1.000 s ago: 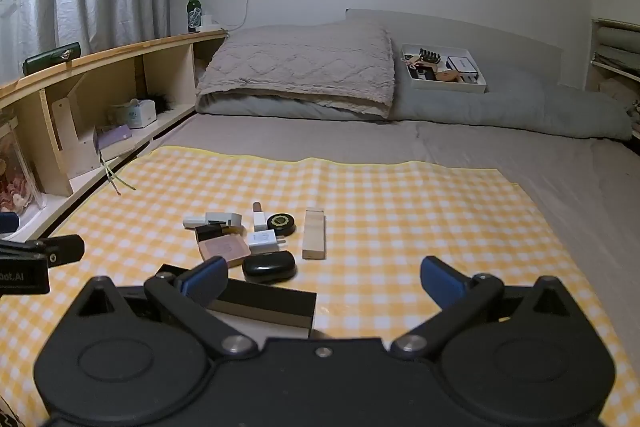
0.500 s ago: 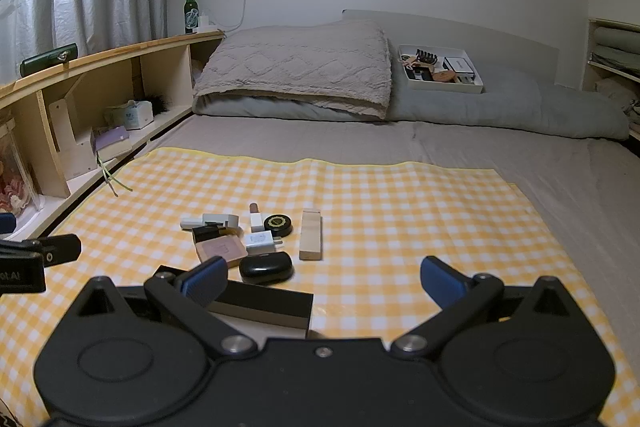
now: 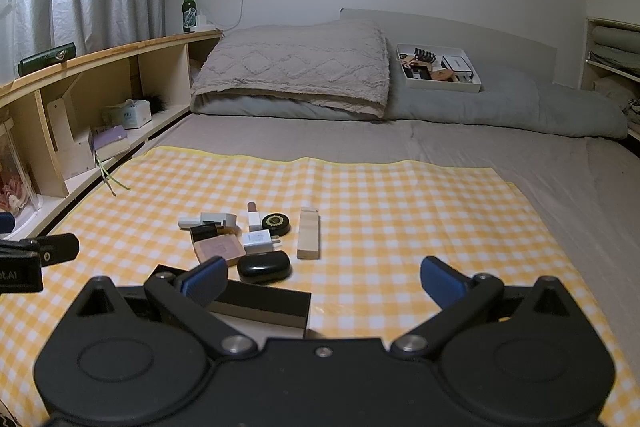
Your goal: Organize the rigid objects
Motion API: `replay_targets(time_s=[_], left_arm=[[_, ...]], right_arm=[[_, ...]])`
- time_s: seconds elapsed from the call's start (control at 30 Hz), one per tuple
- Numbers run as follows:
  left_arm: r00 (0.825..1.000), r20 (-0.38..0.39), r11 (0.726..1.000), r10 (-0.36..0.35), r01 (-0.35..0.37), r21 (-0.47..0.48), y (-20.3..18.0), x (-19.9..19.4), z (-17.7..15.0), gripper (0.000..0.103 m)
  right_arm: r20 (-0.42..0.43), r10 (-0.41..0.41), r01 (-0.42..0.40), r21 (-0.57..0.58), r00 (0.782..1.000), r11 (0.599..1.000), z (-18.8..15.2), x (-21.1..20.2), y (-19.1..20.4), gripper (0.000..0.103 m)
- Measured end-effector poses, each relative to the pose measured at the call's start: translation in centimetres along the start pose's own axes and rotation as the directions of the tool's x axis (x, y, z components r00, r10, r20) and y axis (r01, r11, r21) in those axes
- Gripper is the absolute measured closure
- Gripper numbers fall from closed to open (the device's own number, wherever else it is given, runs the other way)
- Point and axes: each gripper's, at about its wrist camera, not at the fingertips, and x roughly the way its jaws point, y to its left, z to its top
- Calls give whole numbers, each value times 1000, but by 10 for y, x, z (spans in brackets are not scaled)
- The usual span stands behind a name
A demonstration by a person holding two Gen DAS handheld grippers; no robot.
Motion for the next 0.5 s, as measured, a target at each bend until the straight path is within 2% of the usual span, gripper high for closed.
replay_targets(time_s=[0.5], left_arm=[[1000,1,1000,-1,1,-2,0,0,0,0]], right_arm=[[-1,-1,1,0,1000,1000,1,-2,0,0]])
